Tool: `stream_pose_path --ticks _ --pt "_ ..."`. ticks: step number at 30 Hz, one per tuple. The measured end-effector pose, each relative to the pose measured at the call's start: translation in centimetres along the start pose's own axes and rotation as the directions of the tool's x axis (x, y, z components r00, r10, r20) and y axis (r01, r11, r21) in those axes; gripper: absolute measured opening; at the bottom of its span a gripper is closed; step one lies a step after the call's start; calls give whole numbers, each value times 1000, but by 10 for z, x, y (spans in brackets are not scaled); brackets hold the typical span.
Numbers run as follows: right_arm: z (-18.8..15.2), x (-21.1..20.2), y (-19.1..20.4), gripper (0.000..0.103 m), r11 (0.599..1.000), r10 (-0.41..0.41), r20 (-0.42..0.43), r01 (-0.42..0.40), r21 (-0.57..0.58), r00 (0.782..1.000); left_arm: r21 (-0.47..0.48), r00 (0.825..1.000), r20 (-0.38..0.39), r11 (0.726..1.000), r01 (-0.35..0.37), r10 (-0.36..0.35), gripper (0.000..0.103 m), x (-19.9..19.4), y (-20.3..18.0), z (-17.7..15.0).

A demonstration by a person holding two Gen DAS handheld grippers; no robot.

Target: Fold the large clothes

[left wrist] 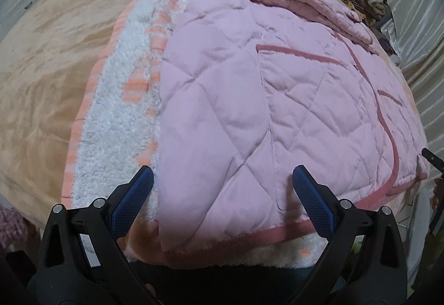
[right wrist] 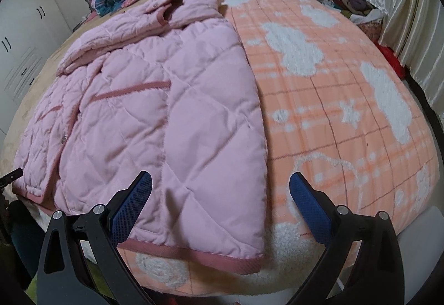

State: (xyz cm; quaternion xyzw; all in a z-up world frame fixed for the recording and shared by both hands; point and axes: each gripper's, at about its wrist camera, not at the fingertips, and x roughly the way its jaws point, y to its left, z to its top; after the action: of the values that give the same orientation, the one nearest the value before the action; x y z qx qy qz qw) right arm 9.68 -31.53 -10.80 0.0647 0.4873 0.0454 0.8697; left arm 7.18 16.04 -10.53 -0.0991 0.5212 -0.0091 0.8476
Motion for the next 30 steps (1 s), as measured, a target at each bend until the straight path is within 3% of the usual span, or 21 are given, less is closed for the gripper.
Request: stream_pose_path --ticks 9,15,16,19,21,22,25,27,30 --pt "-17 15 -16 99 997 63 -66 -60 50 996 -29 998 -40 999 38 -39 94 7 7 -2" --pt "-29 14 -23 99 989 130 -55 -125 76 990 -71 996 -65 996 60 -65 94 11 17 -6" --pt "-31 14 -22 97 988 140 -52 -136 72 989 -80 995 -65 995 67 -72 94 11 19 -7" --pt "-36 11 -17 56 976 216 -47 -214 49 975 -71 995 -70 995 63 -68 93 12 19 -8" --pt "-36 5 -12 39 972 233 -38 -232 17 972 -56 997 -60 997 51 -54 87 10 16 -9" --pt "-35 1 -9 31 966 258 -29 -258 5 966 -42 998 -49 998 38 -40 77 10 13 -9" --pt "-28 -11 -8 30 943 334 17 -334 6 943 -5 1000 -29 1000 9 -9 62 7 2 -11" --pt "-26 -9 -8 31 943 332 14 -332 2 943 5 1000 -16 1000 -11 11 55 5 -2 -11" --pt "-28 3 -13 46 944 327 -12 -327 33 945 -3 1000 3 1000 -19 19 46 -2 -1 -11"
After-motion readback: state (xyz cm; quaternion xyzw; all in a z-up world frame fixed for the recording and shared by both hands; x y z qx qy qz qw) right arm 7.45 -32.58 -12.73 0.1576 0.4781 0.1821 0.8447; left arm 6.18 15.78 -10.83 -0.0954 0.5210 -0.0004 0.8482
